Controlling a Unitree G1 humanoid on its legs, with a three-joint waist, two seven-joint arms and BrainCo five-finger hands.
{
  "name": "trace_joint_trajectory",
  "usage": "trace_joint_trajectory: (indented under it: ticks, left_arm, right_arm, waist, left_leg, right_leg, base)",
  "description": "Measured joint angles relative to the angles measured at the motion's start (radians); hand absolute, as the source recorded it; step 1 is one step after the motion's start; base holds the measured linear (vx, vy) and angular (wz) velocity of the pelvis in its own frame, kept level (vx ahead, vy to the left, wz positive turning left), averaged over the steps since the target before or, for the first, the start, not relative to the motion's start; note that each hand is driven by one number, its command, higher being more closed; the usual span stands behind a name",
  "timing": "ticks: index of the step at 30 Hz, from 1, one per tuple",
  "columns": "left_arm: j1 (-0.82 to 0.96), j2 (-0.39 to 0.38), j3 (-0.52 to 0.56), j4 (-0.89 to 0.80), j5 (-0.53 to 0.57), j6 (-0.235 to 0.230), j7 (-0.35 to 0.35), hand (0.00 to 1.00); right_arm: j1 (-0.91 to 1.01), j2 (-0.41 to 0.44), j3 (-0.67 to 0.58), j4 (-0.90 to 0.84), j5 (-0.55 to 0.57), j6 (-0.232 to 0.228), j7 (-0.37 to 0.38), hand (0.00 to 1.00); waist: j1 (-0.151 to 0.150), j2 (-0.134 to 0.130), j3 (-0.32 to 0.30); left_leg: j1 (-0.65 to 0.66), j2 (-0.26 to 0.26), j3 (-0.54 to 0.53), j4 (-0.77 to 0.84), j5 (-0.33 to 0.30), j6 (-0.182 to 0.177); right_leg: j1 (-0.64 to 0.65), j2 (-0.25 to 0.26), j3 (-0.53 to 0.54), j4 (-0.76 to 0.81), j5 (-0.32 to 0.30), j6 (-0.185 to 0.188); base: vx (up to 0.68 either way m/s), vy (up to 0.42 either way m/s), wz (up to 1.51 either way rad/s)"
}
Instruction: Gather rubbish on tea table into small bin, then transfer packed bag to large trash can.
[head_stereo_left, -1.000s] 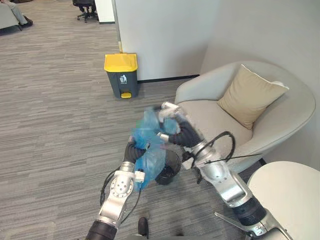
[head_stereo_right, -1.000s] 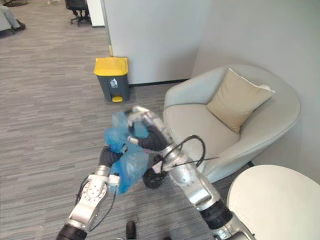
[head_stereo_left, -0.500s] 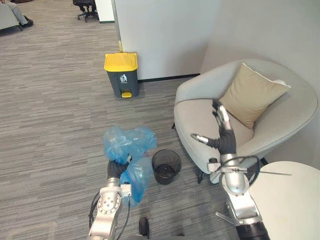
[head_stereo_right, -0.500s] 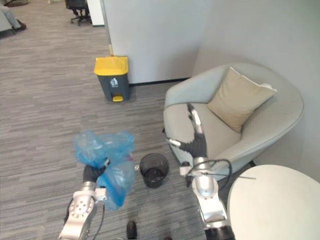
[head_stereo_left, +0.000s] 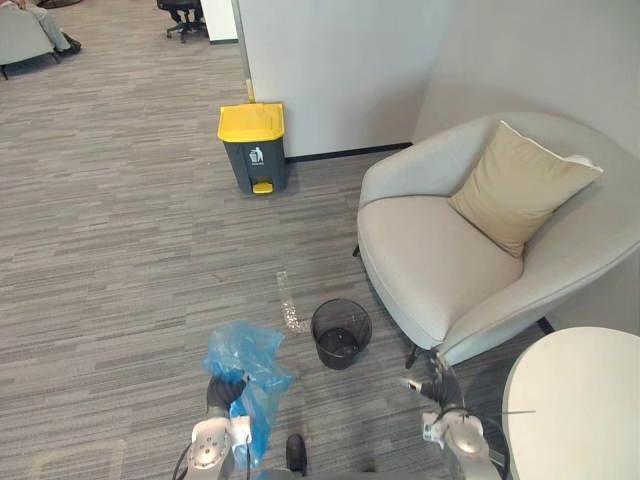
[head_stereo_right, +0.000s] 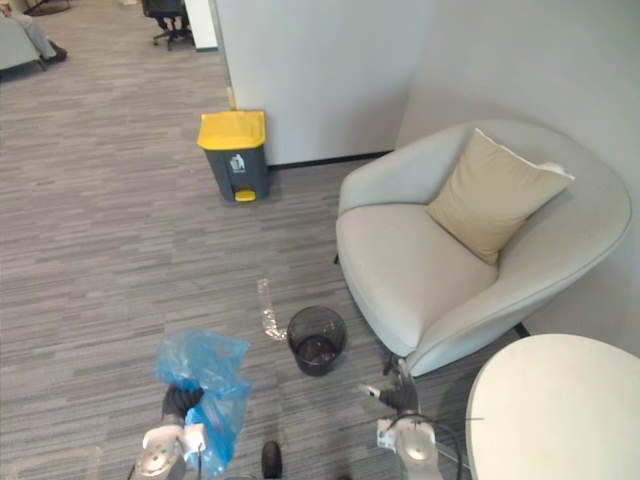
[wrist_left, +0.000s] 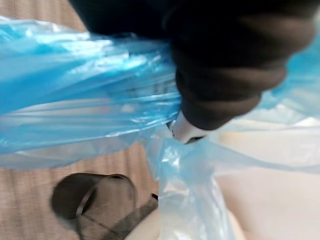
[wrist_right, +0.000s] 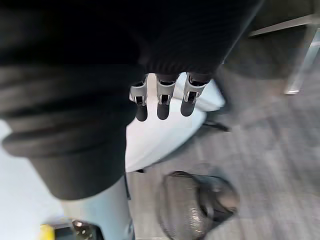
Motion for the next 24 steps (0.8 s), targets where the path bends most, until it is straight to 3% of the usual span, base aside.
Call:
trace_joint_trajectory:
  ticks: [9, 18, 20, 21, 22, 24]
  left_arm:
    - [0.000, -0.016, -0.002, 0.085, 0.001, 0.017, -0.008, 1.00]
    - [-0.025, -0.024, -0.034, 0.124, 0.003, 0.023, -0.008, 1.00]
    - [-0.034, -0.028, -0.044, 0.116, 0.002, 0.023, -0.008, 1.00]
    - [-0.037, -0.032, -0.044, 0.100, 0.002, 0.024, -0.008, 1.00]
    - [-0.028, -0.035, -0.044, 0.085, 0.002, 0.024, -0.008, 1.00]
    - [-0.031, -0.034, -0.044, 0.080, 0.002, 0.024, -0.008, 1.00]
  right_arm:
    - [-0.033, 0.015, 0.000, 0.069, 0.039, 0.011, -0.001, 0.00]
    - [-0.053, 0.012, -0.007, 0.121, 0.045, 0.019, -0.029, 0.00]
    - [-0.068, 0.013, -0.023, 0.120, 0.055, 0.020, -0.036, 0.00]
    - [-0.083, 0.013, -0.031, 0.121, 0.055, 0.021, -0.039, 0.00]
    - [-0.092, 0.001, -0.033, 0.123, 0.055, 0.024, -0.041, 0.00]
    - [-0.111, -0.004, -0.033, 0.121, 0.053, 0.031, -0.043, 0.00]
  waist:
    - [0.000, -0.010, 0.041]
    - [-0.002, -0.008, 0.089]
    - [0.003, -0.017, 0.095]
    - [0.000, -0.012, 0.102]
    - [0.001, -0.013, 0.114]
    - [-0.001, -0.018, 0.124]
  left_leg:
    - [0.032, -0.016, -0.032, 0.000, -0.007, 0.002]
    - [-0.006, -0.047, -0.131, 0.007, -0.002, 0.005]
    - [-0.069, -0.032, -0.014, 0.061, -0.052, 0.027]
    - [-0.115, 0.006, 0.122, 0.160, -0.092, 0.043]
    - [-0.141, 0.026, 0.200, 0.236, -0.106, 0.036]
    - [-0.144, 0.033, 0.221, 0.309, -0.112, 0.048]
  right_leg:
    - [0.039, -0.013, -0.035, 0.017, -0.035, 0.003]
    - [0.057, -0.036, -0.178, 0.037, -0.075, 0.013]
    - [0.024, -0.057, -0.214, 0.056, -0.075, 0.013]
    - [0.010, -0.074, -0.233, 0.080, -0.075, 0.013]
    - [-0.009, -0.094, -0.229, 0.136, -0.082, 0.016]
    - [-0.044, -0.117, -0.204, 0.230, -0.113, 0.030]
  base:
    - [0.06, -0.010, 0.13]
    - [0.03, -0.013, 0.41]
    - [0.04, 0.033, 0.45]
    - [0.09, 0.045, 0.37]
    - [0.13, 0.065, 0.26]
    - [0.09, 0.131, 0.06]
